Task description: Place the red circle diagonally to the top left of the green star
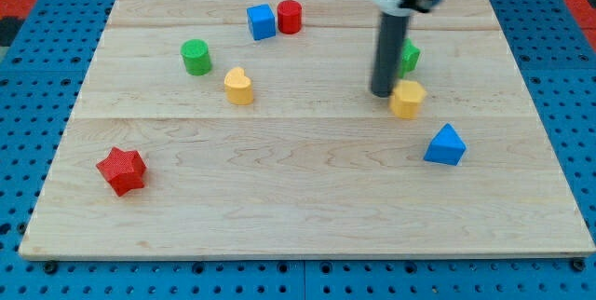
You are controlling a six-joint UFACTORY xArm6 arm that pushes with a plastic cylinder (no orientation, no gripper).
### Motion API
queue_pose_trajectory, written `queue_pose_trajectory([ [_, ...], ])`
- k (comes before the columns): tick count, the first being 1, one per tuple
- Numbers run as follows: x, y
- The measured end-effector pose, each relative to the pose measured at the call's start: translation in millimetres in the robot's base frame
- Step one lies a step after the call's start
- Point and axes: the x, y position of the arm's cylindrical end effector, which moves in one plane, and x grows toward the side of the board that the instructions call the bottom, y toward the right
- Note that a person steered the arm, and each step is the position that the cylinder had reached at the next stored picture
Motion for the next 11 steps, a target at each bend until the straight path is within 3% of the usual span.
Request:
queue_pose_trajectory([
  [1,0.0,20.8],
  [3,-45.4,-112.1],
  [4,-88.6,-130.2],
  [6,-195.5,-71.6],
  [7,-177.3,-148.4],
  [9,-147.5,-131.0],
  [11,-127.6,-204.0],
])
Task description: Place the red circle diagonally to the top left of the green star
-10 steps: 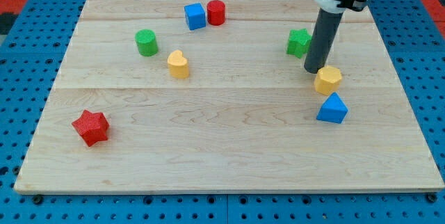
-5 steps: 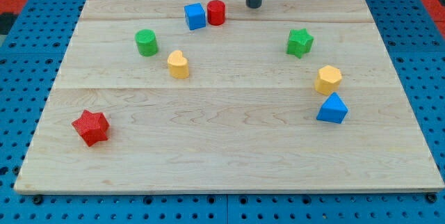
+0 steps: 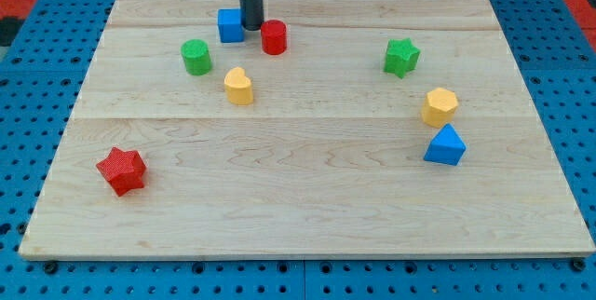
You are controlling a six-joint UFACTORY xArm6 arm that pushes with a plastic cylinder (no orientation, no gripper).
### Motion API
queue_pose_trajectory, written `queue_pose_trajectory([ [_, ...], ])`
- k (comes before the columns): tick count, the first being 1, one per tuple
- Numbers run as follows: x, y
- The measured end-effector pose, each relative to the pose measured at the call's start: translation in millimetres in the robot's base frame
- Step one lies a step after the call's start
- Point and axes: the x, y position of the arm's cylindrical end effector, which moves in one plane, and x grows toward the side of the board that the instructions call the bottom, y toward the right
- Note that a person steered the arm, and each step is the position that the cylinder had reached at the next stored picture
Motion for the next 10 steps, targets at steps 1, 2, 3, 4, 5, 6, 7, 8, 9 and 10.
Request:
queue_pose_trajectory([
  [1,24.8,14.8],
  [2,29.5,43.1],
  [3,34.6,53.9],
  [4,43.7,89.3],
  [5,28.2,94.1],
  [6,38.8,107.0],
  [7,100.0,143.4],
  [8,142.5,172.8],
  [9,169.4,183.1],
  [10,200.9,201.3],
])
